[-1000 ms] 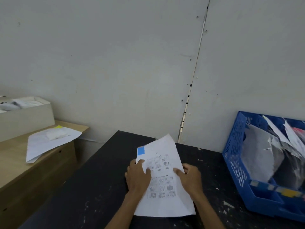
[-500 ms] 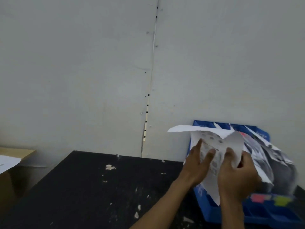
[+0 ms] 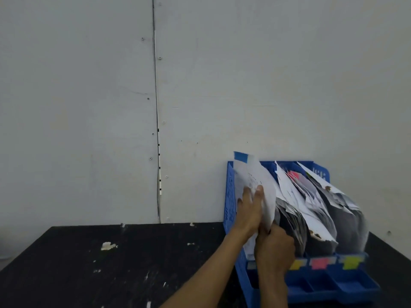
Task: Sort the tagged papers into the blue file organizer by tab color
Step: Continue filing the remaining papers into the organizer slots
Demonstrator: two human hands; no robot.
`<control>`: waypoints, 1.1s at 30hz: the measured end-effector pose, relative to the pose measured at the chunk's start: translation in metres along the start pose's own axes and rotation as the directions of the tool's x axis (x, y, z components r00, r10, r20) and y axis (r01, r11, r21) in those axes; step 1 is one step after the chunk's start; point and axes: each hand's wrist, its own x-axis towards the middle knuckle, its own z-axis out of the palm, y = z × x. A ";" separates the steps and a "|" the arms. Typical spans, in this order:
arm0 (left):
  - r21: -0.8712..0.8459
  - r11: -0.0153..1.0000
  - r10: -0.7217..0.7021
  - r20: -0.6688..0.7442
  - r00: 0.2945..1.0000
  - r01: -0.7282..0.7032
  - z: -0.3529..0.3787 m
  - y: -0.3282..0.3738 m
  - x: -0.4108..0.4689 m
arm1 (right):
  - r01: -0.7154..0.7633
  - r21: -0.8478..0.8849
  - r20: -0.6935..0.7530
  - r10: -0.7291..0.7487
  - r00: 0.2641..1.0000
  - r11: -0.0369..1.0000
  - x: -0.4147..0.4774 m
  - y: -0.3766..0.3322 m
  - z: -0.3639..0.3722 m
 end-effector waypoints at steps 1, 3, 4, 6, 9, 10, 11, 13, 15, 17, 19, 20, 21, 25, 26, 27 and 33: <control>0.002 1.000 0.026 -0.021 0.999 -0.026 0.000 0.000 -0.003 | 0.001 -0.012 0.008 -0.001 1.000 1.000 0.001 0.001 0.001; 0.013 0.992 0.123 -0.066 0.990 -0.123 0.001 0.005 -0.009 | 0.006 -0.085 0.046 -0.003 0.999 0.996 0.006 -0.001 -0.002; 0.033 0.986 0.164 -0.091 0.982 -0.162 0.001 0.007 -0.013 | 0.011 -0.118 0.077 -0.002 0.997 0.993 0.007 -0.002 -0.004; 0.071 0.973 0.228 -0.129 0.965 -0.221 0.001 0.010 -0.016 | 0.016 -0.146 0.105 -0.001 0.994 0.989 0.009 -0.005 -0.006; 0.095 0.967 0.245 -0.120 0.962 -0.235 0.003 0.012 -0.021 | -0.001 -0.154 0.150 0.024 0.988 0.988 0.003 0.002 0.000; 0.111 0.966 0.246 -0.099 0.964 -0.235 0.003 0.012 -0.024 | -0.018 -0.159 0.182 0.047 0.982 0.987 0.000 0.005 0.003; 0.118 0.965 0.244 -0.081 0.966 -0.234 0.003 0.011 -0.026 | -0.030 -0.166 0.209 0.065 0.976 0.986 -0.002 0.008 0.006; 0.124 0.963 0.247 -0.059 0.967 -0.238 -0.001 0.009 -0.029 | -0.032 -0.134 0.196 0.058 0.979 0.990 -0.004 0.010 0.008; 0.127 0.959 0.262 -0.058 0.963 -0.253 -0.005 0.008 -0.030 | 0.019 -0.009 0.069 -0.018 0.997 1.000 -0.003 0.006 0.005; 0.132 0.945 0.309 -0.071 0.948 -0.298 -0.011 0.010 -0.033 | 0.121 0.098 -0.113 -0.110 0.988 0.988 -0.002 0.002 0.002; 0.172 0.920 0.369 -0.074 0.926 -0.353 -0.017 0.015 -0.038 | 0.188 0.111 -0.203 -0.163 0.966 0.976 -0.002 -0.002 -0.001; 0.197 0.907 0.392 -0.066 0.918 -0.373 -0.019 0.017 -0.039 | 0.196 0.098 -0.199 -0.173 0.964 0.976 -0.002 -0.002 -0.003; 0.217 0.898 0.403 -0.054 0.914 -0.383 -0.020 0.018 -0.039 | 0.190 0.077 -0.184 -0.174 0.968 0.979 0.000 -0.002 -0.005; 0.217 0.906 0.382 -0.045 0.923 -0.365 -0.020 0.021 -0.038 | 0.187 0.018 -0.198 -0.180 0.964 0.982 0.004 -0.010 -0.019; 0.204 0.911 0.374 -0.038 0.927 -0.360 -0.021 0.022 -0.036 | 0.182 -0.005 -0.190 -0.179 0.965 0.983 0.001 -0.013 -0.021; 0.191 0.919 0.355 -0.020 0.935 -0.345 -0.020 0.023 -0.035 | 0.168 -0.029 -0.147 -0.171 0.974 0.985 -0.002 -0.015 -0.021; 0.142 0.950 0.276 0.023 0.961 -0.277 -0.015 0.023 -0.025 | -0.036 -0.127 0.147 0.054 0.988 0.991 -0.012 -0.014 -0.009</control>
